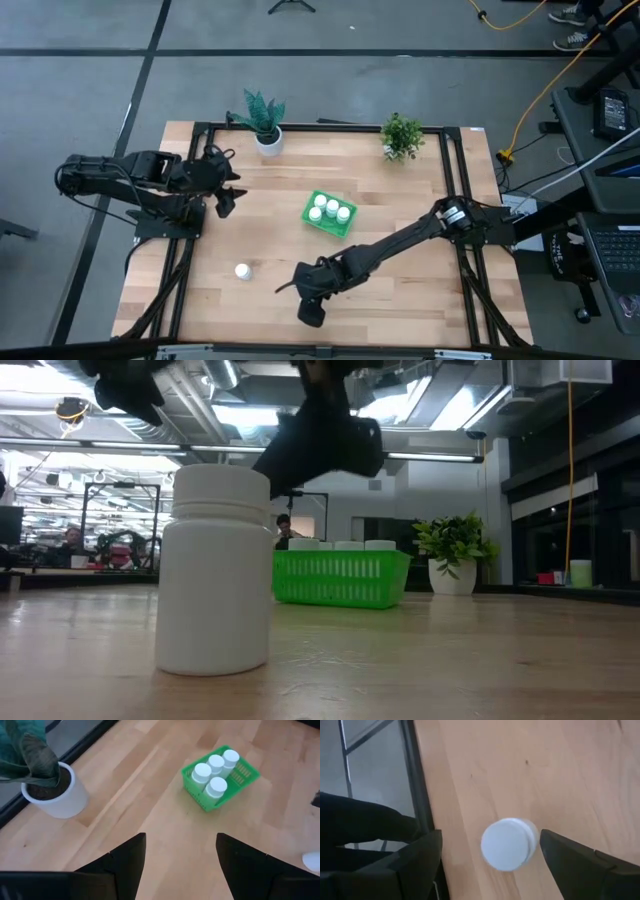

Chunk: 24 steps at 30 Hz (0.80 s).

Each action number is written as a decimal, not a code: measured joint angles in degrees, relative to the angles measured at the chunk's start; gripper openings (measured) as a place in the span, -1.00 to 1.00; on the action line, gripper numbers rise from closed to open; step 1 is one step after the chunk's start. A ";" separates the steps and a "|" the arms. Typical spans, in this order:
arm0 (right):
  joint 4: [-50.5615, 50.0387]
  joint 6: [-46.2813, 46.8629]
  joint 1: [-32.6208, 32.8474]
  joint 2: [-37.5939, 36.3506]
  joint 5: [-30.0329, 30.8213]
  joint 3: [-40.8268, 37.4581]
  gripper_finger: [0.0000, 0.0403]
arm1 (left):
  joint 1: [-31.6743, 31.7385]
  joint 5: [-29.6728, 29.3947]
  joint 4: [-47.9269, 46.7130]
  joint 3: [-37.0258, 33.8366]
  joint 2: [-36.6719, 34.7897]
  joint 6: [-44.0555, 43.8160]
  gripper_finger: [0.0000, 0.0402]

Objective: Pick and place pill bottles into a basket
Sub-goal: Put the bottom right medicine bottle into the green basket

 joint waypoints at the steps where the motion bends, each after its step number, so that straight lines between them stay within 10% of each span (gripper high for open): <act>1: 0.01 0.06 -0.02 0.24 0.00 0.00 0.67 | 0.00 0.21 0.00 0.00 0.02 0.02 0.17; 24: -1.87 -5.32 -2.10 1.83 -0.07 -0.02 0.67 | 0.00 0.95 0.02 0.00 0.04 1.26 0.16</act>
